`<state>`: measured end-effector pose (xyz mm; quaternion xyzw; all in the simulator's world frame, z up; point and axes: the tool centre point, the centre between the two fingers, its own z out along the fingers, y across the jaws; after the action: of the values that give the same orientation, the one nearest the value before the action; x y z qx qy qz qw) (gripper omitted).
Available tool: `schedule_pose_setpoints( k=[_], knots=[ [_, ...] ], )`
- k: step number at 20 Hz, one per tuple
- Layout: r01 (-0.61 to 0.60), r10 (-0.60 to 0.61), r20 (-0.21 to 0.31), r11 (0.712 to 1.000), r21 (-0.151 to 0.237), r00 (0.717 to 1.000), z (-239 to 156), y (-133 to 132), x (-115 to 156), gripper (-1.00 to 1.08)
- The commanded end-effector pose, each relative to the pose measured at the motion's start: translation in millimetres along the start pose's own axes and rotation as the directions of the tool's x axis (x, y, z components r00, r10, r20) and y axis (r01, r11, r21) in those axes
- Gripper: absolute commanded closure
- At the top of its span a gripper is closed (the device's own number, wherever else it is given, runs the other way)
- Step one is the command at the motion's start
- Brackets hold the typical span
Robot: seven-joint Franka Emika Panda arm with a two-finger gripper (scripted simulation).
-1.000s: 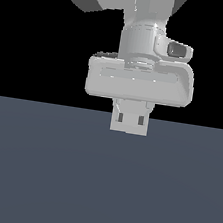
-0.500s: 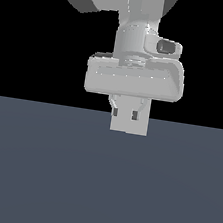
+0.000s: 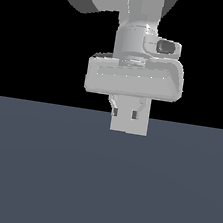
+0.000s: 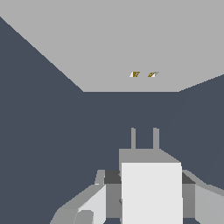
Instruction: Plug the charger into the wall socket.
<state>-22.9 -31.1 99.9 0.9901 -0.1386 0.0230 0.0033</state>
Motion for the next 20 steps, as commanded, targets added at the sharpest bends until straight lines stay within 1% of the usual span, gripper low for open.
schedule_pose_setpoints(
  k=[1, 7, 15, 20],
  knots=[
    [0.000, 0.000, 0.000, 1.000, 0.000, 1.000, -0.2, 0.0, 0.2, 1.08],
    [0.000, 0.000, 0.000, 1.000, 0.000, 1.000, 0.3, 0.1, 9.1, 1.08],
    [0.000, 0.000, 0.000, 1.000, 0.000, 1.000, 1.8, 0.2, 37.0, 1.08],
    [0.000, 0.000, 0.000, 1.000, 0.000, 1.000, 2.3, 0.1, 47.7, 1.08]
  ],
)
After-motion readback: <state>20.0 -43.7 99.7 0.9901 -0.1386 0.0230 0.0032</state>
